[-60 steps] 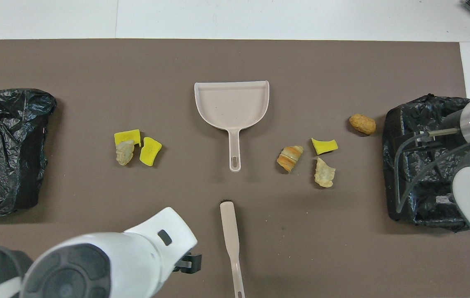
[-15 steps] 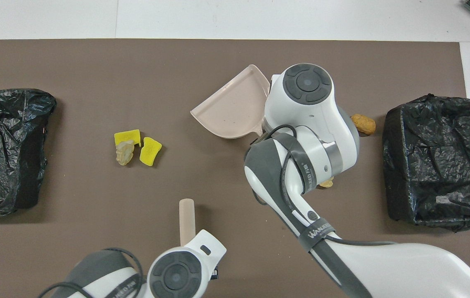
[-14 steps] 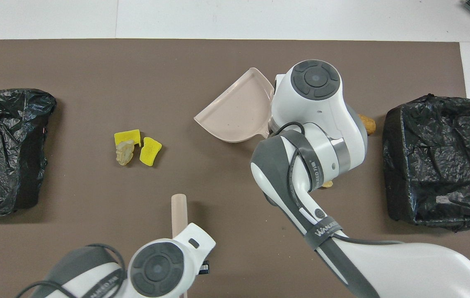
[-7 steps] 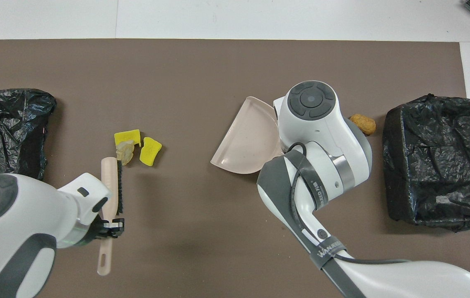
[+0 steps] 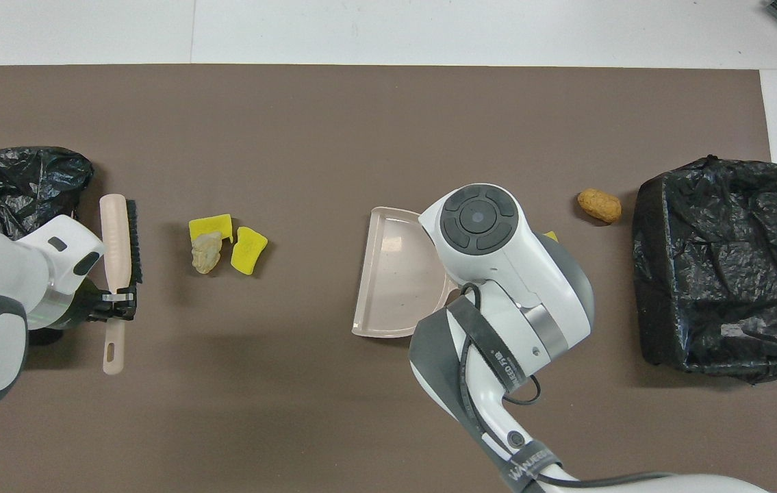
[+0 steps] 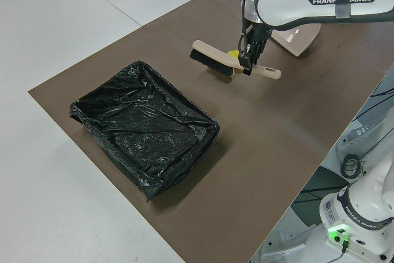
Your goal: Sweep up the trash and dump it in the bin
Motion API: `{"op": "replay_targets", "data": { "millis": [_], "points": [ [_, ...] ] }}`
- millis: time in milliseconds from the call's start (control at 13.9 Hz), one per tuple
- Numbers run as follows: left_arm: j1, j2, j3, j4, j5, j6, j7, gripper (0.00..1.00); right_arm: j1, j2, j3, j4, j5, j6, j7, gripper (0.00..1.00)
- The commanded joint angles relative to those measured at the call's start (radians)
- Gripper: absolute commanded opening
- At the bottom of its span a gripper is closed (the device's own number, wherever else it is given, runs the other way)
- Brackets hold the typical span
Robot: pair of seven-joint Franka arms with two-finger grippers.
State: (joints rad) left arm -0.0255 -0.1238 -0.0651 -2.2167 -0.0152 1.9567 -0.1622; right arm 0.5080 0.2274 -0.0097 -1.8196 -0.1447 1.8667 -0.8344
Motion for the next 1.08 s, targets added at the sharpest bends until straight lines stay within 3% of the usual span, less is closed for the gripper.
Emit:
{"op": "replay_targets", "data": {
  "millis": [0,215,431,646,861,1005],
  "points": [
    [0.004,0.104,-0.016,0.043,0.023,0.069,0.015,0.00,-0.003,-0.023,0.002,-0.038,-0.019,0.045,-0.035,0.00],
    [-0.036,0.173,-0.022,0.048,0.024,0.129,0.062,0.00,-0.003,-0.013,0.002,-0.038,-0.030,0.055,-0.035,0.00],
    [-0.082,0.170,-0.025,0.035,0.012,0.140,0.049,0.00,0.016,0.004,0.002,-0.041,-0.051,0.083,-0.037,0.00],
    [-0.134,0.153,-0.027,0.005,-0.011,0.151,-0.084,0.00,0.029,0.016,0.002,-0.053,-0.062,0.112,-0.037,0.00],
    [-0.208,0.177,-0.025,-0.009,-0.048,0.194,-0.189,0.00,-0.014,0.009,0.005,-0.107,-0.009,0.164,-0.060,0.00],
    [-0.252,0.176,-0.025,-0.009,-0.110,0.202,-0.206,0.00,0.013,0.004,0.005,-0.115,0.011,0.184,-0.051,0.00]
  ]
}}
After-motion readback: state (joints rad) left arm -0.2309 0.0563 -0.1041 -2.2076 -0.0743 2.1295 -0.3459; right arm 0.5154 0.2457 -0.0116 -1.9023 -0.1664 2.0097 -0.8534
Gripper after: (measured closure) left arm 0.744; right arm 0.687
